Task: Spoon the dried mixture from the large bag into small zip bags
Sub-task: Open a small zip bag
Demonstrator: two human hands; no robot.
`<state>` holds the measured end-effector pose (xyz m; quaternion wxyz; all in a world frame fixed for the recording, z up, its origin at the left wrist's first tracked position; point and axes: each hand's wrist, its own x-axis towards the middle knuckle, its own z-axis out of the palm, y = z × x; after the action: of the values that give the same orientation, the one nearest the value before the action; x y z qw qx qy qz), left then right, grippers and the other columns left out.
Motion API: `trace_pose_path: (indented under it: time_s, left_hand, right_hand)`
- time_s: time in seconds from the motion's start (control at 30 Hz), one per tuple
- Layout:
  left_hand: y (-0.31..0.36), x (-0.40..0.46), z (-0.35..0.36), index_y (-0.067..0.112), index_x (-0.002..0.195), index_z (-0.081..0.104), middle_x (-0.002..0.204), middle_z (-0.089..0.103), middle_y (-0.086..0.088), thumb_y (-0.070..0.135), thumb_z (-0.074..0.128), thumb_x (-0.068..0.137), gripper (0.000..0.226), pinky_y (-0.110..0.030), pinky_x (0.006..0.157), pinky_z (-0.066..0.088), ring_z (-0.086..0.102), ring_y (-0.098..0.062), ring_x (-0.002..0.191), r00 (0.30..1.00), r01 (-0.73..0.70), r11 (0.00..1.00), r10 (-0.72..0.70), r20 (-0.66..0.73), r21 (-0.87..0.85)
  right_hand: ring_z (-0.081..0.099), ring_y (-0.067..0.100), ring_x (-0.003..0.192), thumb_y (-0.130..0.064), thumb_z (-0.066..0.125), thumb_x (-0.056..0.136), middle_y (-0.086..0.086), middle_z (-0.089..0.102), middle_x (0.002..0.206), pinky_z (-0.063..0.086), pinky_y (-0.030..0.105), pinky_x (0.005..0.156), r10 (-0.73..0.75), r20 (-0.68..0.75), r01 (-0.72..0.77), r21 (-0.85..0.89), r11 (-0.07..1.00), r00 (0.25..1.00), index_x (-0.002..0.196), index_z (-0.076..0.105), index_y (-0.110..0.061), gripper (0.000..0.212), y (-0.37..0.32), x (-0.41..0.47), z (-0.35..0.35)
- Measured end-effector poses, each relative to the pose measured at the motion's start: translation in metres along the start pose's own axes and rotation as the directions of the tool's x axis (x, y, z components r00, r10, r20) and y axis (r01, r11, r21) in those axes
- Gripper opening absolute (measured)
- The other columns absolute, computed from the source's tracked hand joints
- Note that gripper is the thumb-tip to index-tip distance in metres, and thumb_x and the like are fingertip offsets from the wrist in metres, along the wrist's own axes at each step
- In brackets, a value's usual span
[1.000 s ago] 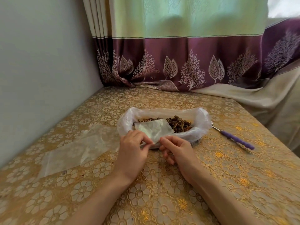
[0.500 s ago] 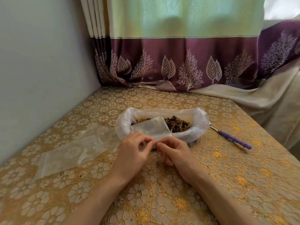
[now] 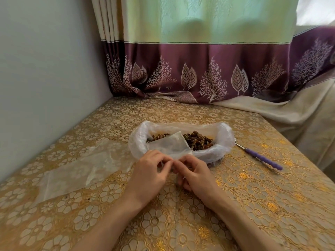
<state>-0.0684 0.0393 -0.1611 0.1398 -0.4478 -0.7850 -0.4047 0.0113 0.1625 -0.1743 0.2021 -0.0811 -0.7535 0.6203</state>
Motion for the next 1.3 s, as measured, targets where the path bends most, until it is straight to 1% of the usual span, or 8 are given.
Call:
trace_pose_path:
  time_s: [0.37, 0.57, 0.7, 0.83, 1.0, 1.13, 1.2, 1.3]
  left_hand:
    - [0.002, 0.005, -0.007, 0.022, 0.082, 0.068, 0.08, 0.066, 0.01, 0.015, 0.065, 0.085, 0.008, -0.009, 0.064, 0.045, 0.06, 0.002, 0.075, 0.979, 0.198, 0.956, -0.202, 0.004, -0.218]
    - [0.008, 0.006, -0.02, 0.015, 0.088, 0.061, 0.081, 0.054, 0.008, 0.011, 0.057, 0.085, 0.006, -0.007, 0.064, 0.044, 0.05, -0.002, 0.062, 0.944, -0.104, 0.991, 0.127, -0.304, 0.089]
    - [0.007, 0.005, -0.021, 0.008, 0.081, 0.063, 0.077, 0.058, 0.002, 0.019, 0.051, 0.084, 0.016, -0.022, 0.058, 0.05, 0.053, -0.009, 0.066, 0.92, -0.309, 0.916, 0.356, -0.165, 0.255]
    - [0.012, 0.002, -0.012, 0.015, 0.087, 0.066, 0.085, 0.061, 0.005, 0.028, 0.055, 0.085, 0.017, -0.028, 0.07, 0.049, 0.054, -0.009, 0.081, 0.888, -0.449, 0.881, 0.458, -0.03, 0.151]
    - [0.008, 0.008, -0.018, 0.034, 0.133, 0.03, 0.128, 0.033, 0.018, 0.059, 0.048, 0.081, 0.061, -0.022, 0.095, 0.037, 0.037, -0.005, 0.12, 0.989, -0.032, 0.987, 0.008, -0.149, -0.16]
    - [-0.003, 0.01, -0.034, 0.042, 0.135, 0.031, 0.117, 0.054, 0.024, 0.083, 0.059, 0.049, 0.1, -0.012, 0.066, 0.051, 0.06, 0.005, 0.097, 0.918, 0.388, 0.686, -0.345, 0.194, -0.615]
    - [-0.009, 0.011, -0.036, 0.02, 0.123, 0.055, 0.098, 0.07, 0.006, 0.063, 0.074, 0.056, 0.082, -0.024, 0.064, 0.057, 0.069, -0.009, 0.083, 0.866, 0.492, 0.503, -0.361, 0.345, -0.71]
    - [-0.011, 0.012, -0.034, 0.019, 0.085, 0.073, 0.069, 0.069, 0.002, 0.031, 0.074, 0.062, 0.027, -0.017, 0.046, 0.048, 0.061, -0.007, 0.055, 0.826, 0.522, 0.438, -0.473, 0.306, -0.732]
  right_hand:
    - [0.047, 0.004, 0.05, -0.014, 0.055, 0.094, -0.01, 0.054, 0.055, 0.038, 0.018, 0.049, -0.106, 0.043, 0.112, -0.167, 0.98, 0.993, 0.079, 0.057, -0.023, 0.017, -0.002, -0.003, 0.005]
    - [0.045, 0.016, 0.051, -0.009, 0.057, 0.087, 0.003, 0.051, 0.056, 0.039, 0.032, 0.051, -0.063, -0.279, 0.017, -0.167, 0.986, 0.958, 0.068, 0.056, -0.004, 0.019, -0.002, 0.0, -0.002]
    - [0.048, 0.008, 0.043, -0.008, 0.053, 0.09, 0.002, 0.057, 0.056, 0.037, 0.02, 0.042, 0.022, -0.363, -0.033, -0.024, 0.999, 0.932, 0.08, 0.06, -0.009, 0.013, -0.003, 0.003, -0.009]
    - [0.051, 0.008, 0.043, -0.01, 0.052, 0.094, 0.001, 0.058, 0.053, 0.038, 0.016, 0.039, 0.101, -0.331, -0.025, 0.228, 0.973, 0.938, 0.089, 0.067, -0.014, 0.016, -0.007, 0.003, -0.017]
    - [0.06, 0.015, 0.059, -0.008, 0.051, 0.092, 0.002, 0.068, 0.07, 0.048, 0.029, 0.055, 0.214, -0.158, -0.135, 0.405, 0.904, 0.964, 0.071, 0.076, -0.02, 0.035, -0.012, 0.002, -0.026]
    - [0.05, 0.022, 0.062, -0.007, 0.05, 0.093, 0.012, 0.064, 0.075, 0.04, 0.029, 0.054, 0.213, -0.055, -0.179, 0.369, 0.912, 0.975, 0.076, 0.078, -0.018, 0.035, -0.011, 0.002, -0.025]
    - [0.043, 0.016, 0.052, -0.008, 0.051, 0.093, 0.015, 0.057, 0.071, 0.033, 0.023, 0.045, 0.2, -0.023, -0.178, 0.36, 0.916, 0.98, 0.079, 0.077, -0.013, 0.031, -0.011, 0.0, -0.024]
    - [0.04, 0.006, 0.038, -0.01, 0.051, 0.093, 0.0, 0.056, 0.051, 0.032, 0.015, 0.035, 0.202, -0.061, -0.162, 0.397, 0.903, 0.977, 0.085, 0.074, -0.008, 0.024, -0.011, -0.001, -0.025]
